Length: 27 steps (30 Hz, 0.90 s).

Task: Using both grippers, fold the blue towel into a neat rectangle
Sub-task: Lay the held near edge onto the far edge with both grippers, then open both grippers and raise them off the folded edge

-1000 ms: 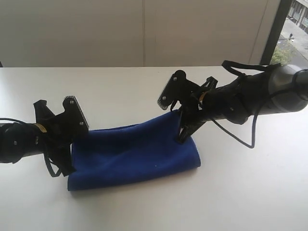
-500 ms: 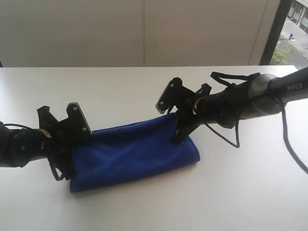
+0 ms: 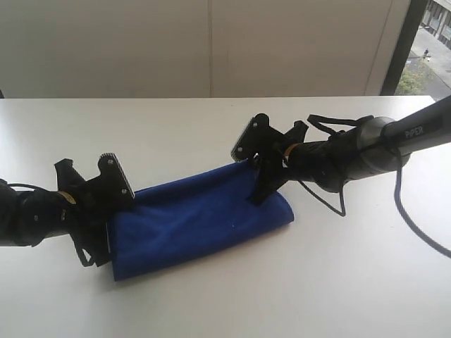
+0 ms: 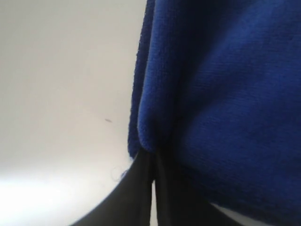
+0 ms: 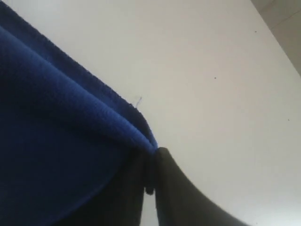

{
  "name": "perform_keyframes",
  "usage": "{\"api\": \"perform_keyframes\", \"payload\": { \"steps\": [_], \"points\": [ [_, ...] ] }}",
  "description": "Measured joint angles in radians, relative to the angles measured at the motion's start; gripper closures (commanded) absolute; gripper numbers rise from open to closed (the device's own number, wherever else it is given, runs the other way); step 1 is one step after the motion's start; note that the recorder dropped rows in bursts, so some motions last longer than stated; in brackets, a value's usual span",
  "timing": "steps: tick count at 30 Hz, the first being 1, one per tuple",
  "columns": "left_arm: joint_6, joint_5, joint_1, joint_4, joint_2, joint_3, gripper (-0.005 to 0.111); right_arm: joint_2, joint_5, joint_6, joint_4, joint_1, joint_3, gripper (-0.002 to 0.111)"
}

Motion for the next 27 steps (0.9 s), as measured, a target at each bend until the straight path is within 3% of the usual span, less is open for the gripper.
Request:
{"api": "perform_keyframes", "payload": {
  "steps": [4, 6, 9, 11, 20, 23, 27],
  "points": [
    [0.0, 0.0, 0.0, -0.002, 0.0, 0.0, 0.107, 0.0, -0.007, -0.005, 0.0, 0.0, 0.0, 0.054],
    [0.0, 0.0, 0.0, -0.002, 0.0, 0.0, 0.107, 0.0, -0.009, -0.006, 0.0, 0.0, 0.0, 0.047],
    [0.0, 0.0, 0.0, -0.004, 0.0, 0.0, 0.106, 0.0, -0.013, -0.006, 0.0, 0.0, 0.0, 0.047],
    [0.0, 0.0, 0.0, -0.004, 0.0, 0.0, 0.099, 0.0, -0.013, -0.006, 0.0, 0.0, 0.0, 0.047],
    [0.0, -0.029, 0.0, -0.006, 0.001, 0.0, 0.046, -0.07, 0.001, -0.007, 0.0, 0.0, 0.0, 0.047],
    [0.0, -0.079, 0.0, -0.01, 0.001, 0.0, 0.039, -0.113, 0.03, -0.007, 0.0, 0.0, -0.002, 0.047],
    [0.012, -0.17, 0.0, -0.025, 0.001, 0.0, 0.038, -0.16, 0.098, 0.007, 0.0, 0.0, -0.002, 0.048]
  ]
}}
